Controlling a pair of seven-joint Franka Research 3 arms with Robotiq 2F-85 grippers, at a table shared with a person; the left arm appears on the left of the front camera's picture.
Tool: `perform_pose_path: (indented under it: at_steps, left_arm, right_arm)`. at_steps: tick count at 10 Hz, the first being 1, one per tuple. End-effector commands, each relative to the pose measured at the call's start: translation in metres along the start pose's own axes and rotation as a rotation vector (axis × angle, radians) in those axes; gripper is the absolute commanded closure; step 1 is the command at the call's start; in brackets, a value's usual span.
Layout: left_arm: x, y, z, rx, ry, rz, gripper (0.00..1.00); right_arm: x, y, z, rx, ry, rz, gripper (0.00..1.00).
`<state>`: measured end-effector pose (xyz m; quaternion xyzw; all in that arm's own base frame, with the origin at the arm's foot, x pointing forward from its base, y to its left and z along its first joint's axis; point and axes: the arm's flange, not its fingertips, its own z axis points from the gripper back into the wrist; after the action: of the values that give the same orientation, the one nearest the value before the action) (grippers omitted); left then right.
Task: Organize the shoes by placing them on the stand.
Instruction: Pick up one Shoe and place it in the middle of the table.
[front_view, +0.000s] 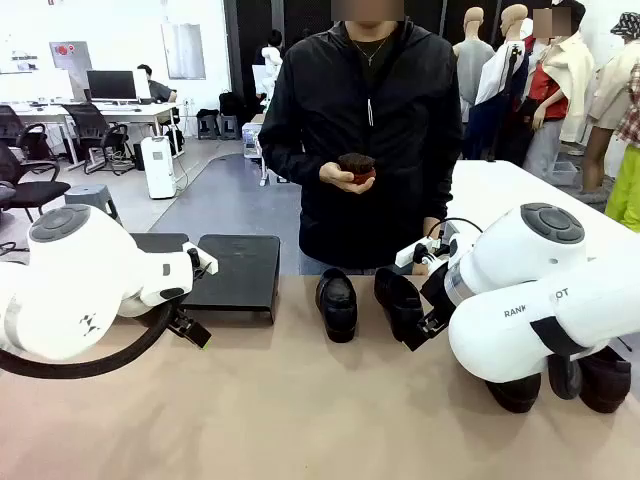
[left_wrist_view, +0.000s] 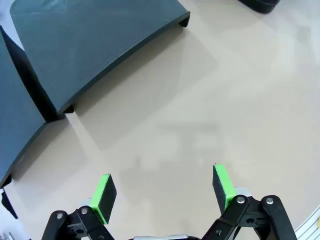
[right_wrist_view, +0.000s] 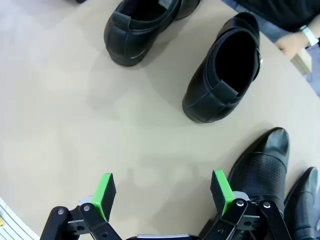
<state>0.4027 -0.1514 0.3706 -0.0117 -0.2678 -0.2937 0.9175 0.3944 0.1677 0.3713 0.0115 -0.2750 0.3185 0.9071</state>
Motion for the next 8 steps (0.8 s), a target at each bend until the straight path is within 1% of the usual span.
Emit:
perform_pose_path:
  at_steps: [1,8]
  left_arm:
    - [0.0000,0.0000,0.0000,0.000,0.000,0.000,0.00]
    - [0.0000,0.0000,0.0000,0.000,0.000,0.000,0.00]
  right_arm:
    - [0.0000,0.0000,0.0000,0.000,0.000,0.000,0.00]
    - [0.0000,0.0000,0.0000,0.000,0.000,0.000,0.00]
